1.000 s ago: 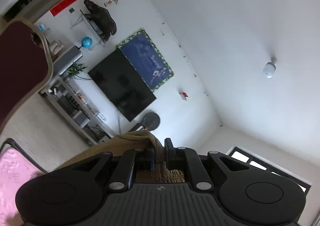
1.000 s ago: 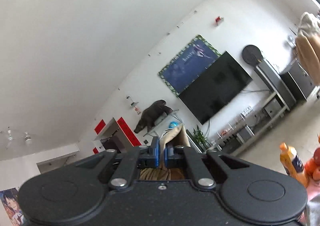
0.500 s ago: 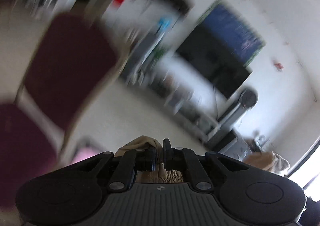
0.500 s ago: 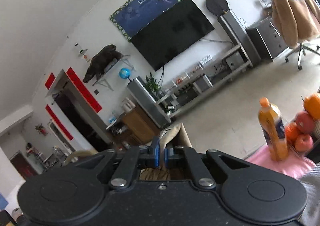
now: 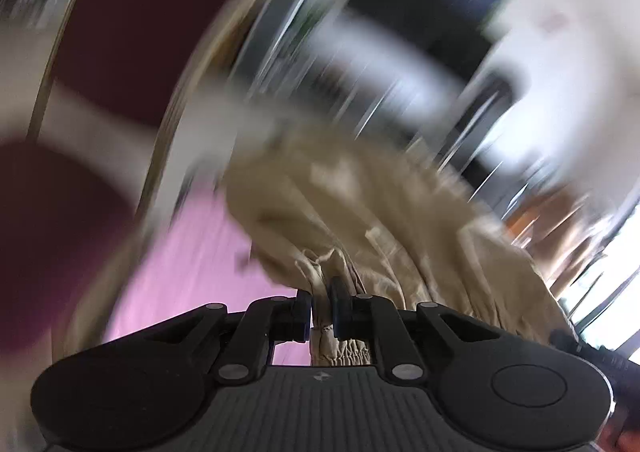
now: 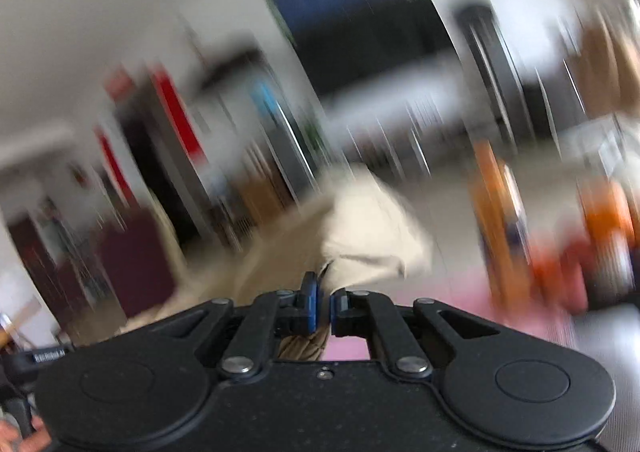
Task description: Fold clothes
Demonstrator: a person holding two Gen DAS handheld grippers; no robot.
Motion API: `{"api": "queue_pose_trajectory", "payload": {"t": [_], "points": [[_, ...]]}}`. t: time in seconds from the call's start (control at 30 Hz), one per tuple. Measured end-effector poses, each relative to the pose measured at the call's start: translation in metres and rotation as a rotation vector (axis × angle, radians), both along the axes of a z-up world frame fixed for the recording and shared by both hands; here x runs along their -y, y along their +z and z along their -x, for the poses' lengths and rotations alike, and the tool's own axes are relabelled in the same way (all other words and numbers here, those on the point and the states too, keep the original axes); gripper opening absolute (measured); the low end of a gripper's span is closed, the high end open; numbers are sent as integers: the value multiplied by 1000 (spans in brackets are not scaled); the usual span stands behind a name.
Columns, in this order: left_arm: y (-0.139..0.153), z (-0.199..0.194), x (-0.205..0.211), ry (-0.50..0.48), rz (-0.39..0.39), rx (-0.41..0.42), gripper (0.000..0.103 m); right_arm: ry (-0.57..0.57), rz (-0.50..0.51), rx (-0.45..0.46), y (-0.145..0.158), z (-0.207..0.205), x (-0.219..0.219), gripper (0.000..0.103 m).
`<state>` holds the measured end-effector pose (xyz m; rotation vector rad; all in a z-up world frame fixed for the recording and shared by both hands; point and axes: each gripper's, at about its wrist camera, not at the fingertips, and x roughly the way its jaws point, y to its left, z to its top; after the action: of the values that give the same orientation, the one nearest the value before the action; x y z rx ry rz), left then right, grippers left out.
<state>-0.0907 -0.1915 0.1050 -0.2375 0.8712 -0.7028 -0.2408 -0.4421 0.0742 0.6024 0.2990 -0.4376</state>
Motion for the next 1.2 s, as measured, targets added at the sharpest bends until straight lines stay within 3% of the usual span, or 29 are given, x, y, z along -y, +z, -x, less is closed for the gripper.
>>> {"api": "queue_pose_trajectory", "payload": {"t": [0.07, 0.17, 0.23, 0.27, 0.33, 0.37, 0.4, 0.47, 0.67, 0.77, 0.83, 0.9, 1.0, 1.2], "points": [[-72, 0, -1, 36, -109, -125, 9, -16, -120, -107, -63, 0, -1, 6], [-150, -5, -12, 85, -233, -279, 9, -39, -300, -267, -156, -1, -2, 6], [-156, -9, -18, 96, -266, -292, 22, -54, -420, -373, -219, -1, -2, 8], [-159, -11, -21, 100, -281, -296, 25, -59, -443, -387, -227, 0, -6, 11], [-145, -9, -22, 93, -286, -232, 37, -50, -449, -383, -227, 2, -15, 14], [-145, -6, -27, 87, -280, -229, 39, -39, -437, -368, -225, 2, -16, 20], [-145, -4, -32, 82, -274, -226, 43, -29, -427, -351, -225, 2, -14, 33], [-149, -2, -37, 80, -272, -234, 45, -26, -452, -320, -221, 7, -15, 44], [-171, 1, -32, 83, -282, -278, 56, -73, -558, -314, -242, 30, 6, 58], [-174, 3, -14, 53, -272, -252, 58, -71, -554, -320, -248, 25, 11, 57], [-177, 3, 3, 32, -308, -212, 59, -58, -538, -324, -248, 22, 9, 56], [-179, 6, 8, 14, -320, -177, 59, -52, -527, -323, -249, 19, 7, 49], [-185, 6, 15, -22, -297, -173, 56, -47, -514, -325, -249, 15, 5, 45], [-189, 8, 31, -17, -341, -110, 49, -67, -532, -322, -252, 17, 6, 40]]}}
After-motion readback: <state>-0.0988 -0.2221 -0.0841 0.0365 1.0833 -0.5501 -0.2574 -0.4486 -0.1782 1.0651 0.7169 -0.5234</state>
